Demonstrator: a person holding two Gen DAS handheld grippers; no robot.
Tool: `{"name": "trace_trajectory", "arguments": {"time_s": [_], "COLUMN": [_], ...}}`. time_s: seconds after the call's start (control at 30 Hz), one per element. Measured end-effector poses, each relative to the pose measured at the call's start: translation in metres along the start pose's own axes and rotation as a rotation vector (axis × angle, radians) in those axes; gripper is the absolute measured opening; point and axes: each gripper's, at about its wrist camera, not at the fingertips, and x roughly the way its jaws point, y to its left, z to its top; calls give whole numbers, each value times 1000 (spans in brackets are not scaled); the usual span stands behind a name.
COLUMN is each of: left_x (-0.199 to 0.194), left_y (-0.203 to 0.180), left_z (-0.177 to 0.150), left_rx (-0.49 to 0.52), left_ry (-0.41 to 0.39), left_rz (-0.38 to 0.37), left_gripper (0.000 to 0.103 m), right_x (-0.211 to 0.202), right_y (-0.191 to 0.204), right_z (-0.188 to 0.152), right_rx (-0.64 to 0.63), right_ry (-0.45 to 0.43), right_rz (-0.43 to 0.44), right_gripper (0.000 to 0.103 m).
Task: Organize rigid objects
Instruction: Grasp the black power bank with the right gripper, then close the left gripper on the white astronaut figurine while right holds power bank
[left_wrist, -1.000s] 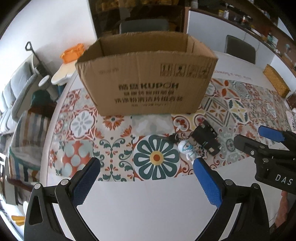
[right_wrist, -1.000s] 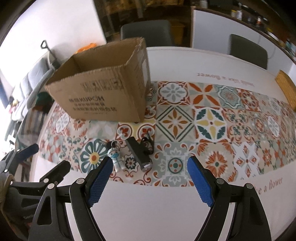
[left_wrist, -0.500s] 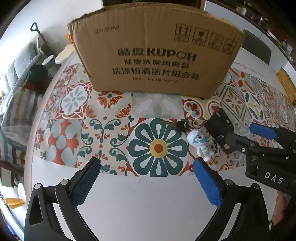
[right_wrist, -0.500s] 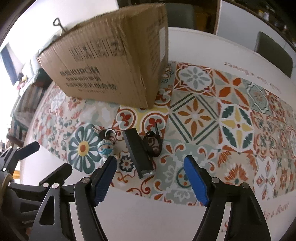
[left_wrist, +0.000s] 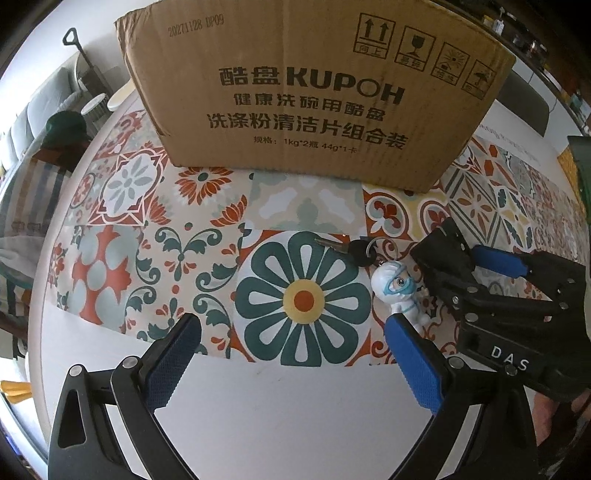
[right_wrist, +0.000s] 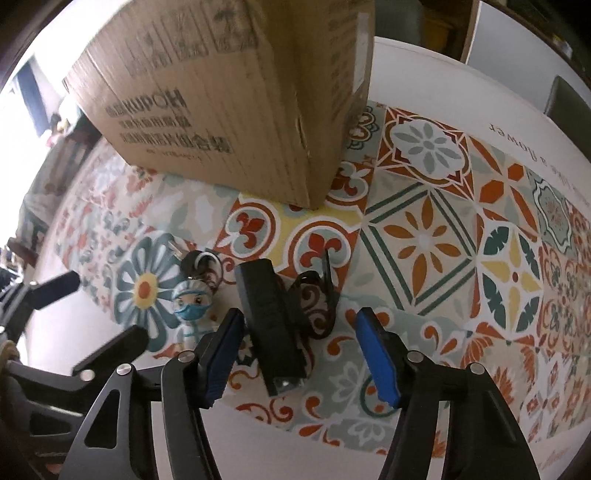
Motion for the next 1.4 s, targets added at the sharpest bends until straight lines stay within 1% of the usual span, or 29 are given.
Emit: {"name": "trace_trajectory", "arguments": {"time_s": [0.03, 0.13, 0.17, 0.27, 0.3, 0.47, 0.57, 0.67, 0.73, 0.8, 0.93, 0.97, 1.03, 1.07, 1.17, 1.2, 1.37, 1.4], "left_x": [0, 1, 1, 2, 2, -3, -7, -8, -7, -4, 4, 7, 13, 17, 26, 30, 35, 35], "left_y": [0, 0, 0, 0, -1, -6, -9, -13, -18, -24, -34, -37, -42, -45, -52, -54, -63, -65], "left_z": [0, 1, 1, 2, 2, 1, 2, 7, 11, 14, 19, 20, 22, 23, 27, 27, 31, 32], "left_rx": [-1, -2, -1, 5, 6, 15, 12, -13, -25, -35, -65, -66, -70, -71, -69, -70, -48, -43], "left_ry": [0, -2, -2, -2, -3, -7, -17, -17, 0, 12, 30, 36, 45, 48, 71, 80, 67, 65], "left_rz": [0, 6, 8, 11, 7, -10, -28, -59, -83, -87, -117, -115, -101, -93, -82, -77, -52, -49], "left_gripper": [102, 102, 102, 101, 98, 96, 95, 88, 81, 78, 66, 64, 55, 53, 51, 49, 47, 42], "right_x": [2, 3, 3, 5, 5, -4, -18, -31, -39, -44, -55, -56, -60, -60, -58, -58, -54, -54], "right_y": [3, 5, 7, 10, 11, 12, 2, -6, -13, -18, -31, -34, -39, -41, -42, -43, -43, -43], "right_z": [1, 3, 4, 4, 4, -3, -7, -10, -11, -12, -16, -17, -19, -19, -18, -18, -19, -19], "right_rx": [-6, -14, -17, -27, -26, -5, 20, 52, 63, 72, 94, 101, 113, 118, 130, 132, 142, 142], "right_ry": [-10, -21, -26, -36, -35, -40, -55, -65, -79, -86, -104, -107, -116, -119, -125, -125, -125, -125], "right_rz": [-3, -2, -1, -5, -4, -17, -23, -31, -36, -49, -59, -60, -62, -61, -59, -56, -41, -38], "right_gripper": [62, 54, 48, 42, 41, 39, 38, 38, 38, 38, 38, 38, 38, 38, 38, 38, 39, 39]}}
